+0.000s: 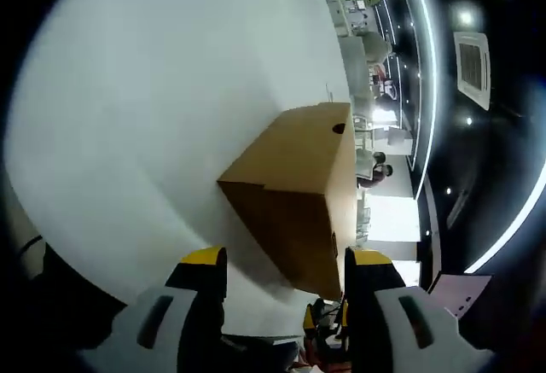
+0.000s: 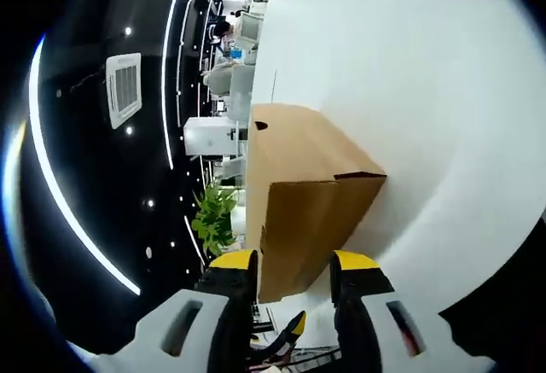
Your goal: Operate the shoe box by opening the lid, removing the specified soft item, and placing it in the target area until the item is outside and the box remains undamaged.
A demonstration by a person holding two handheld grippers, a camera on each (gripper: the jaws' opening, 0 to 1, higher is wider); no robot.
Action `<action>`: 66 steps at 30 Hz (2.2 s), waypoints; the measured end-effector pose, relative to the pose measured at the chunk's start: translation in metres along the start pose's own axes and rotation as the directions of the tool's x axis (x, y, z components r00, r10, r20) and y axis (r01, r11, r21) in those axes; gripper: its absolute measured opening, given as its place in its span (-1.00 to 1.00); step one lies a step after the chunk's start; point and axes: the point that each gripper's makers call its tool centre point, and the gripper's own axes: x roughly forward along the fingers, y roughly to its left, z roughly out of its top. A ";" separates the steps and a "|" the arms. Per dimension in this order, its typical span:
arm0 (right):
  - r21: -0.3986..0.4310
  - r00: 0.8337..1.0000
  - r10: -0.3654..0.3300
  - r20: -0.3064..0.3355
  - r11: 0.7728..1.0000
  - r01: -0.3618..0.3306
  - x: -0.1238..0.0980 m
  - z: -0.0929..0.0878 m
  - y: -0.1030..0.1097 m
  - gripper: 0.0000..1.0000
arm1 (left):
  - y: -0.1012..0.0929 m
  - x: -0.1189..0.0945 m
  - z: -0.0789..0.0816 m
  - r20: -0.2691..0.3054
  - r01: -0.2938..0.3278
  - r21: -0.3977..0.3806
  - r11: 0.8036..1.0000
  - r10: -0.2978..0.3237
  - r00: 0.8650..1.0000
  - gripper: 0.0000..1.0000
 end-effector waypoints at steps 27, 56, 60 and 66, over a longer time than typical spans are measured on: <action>0.085 0.996 0.014 0.087 0.996 -0.022 0.008 0.026 -0.007 -0.38 | -0.001 0.011 0.018 0.017 0.004 0.039 0.999 -0.004 1.000 0.00; 0.089 0.994 0.037 0.106 0.995 -0.047 0.009 0.033 -0.008 -0.43 | -0.023 0.005 0.022 0.050 0.097 -0.028 0.995 -0.096 0.994 -0.40; 0.100 0.993 0.049 0.111 0.993 -0.060 0.008 0.031 -0.004 -0.43 | -0.024 0.003 0.023 0.048 0.102 -0.016 0.995 -0.102 0.994 -0.41; 0.110 0.991 0.041 0.124 0.992 -0.055 0.008 0.027 0.009 -0.44 | -0.031 -0.002 0.023 0.059 0.102 -0.034 0.994 -0.100 0.993 -0.42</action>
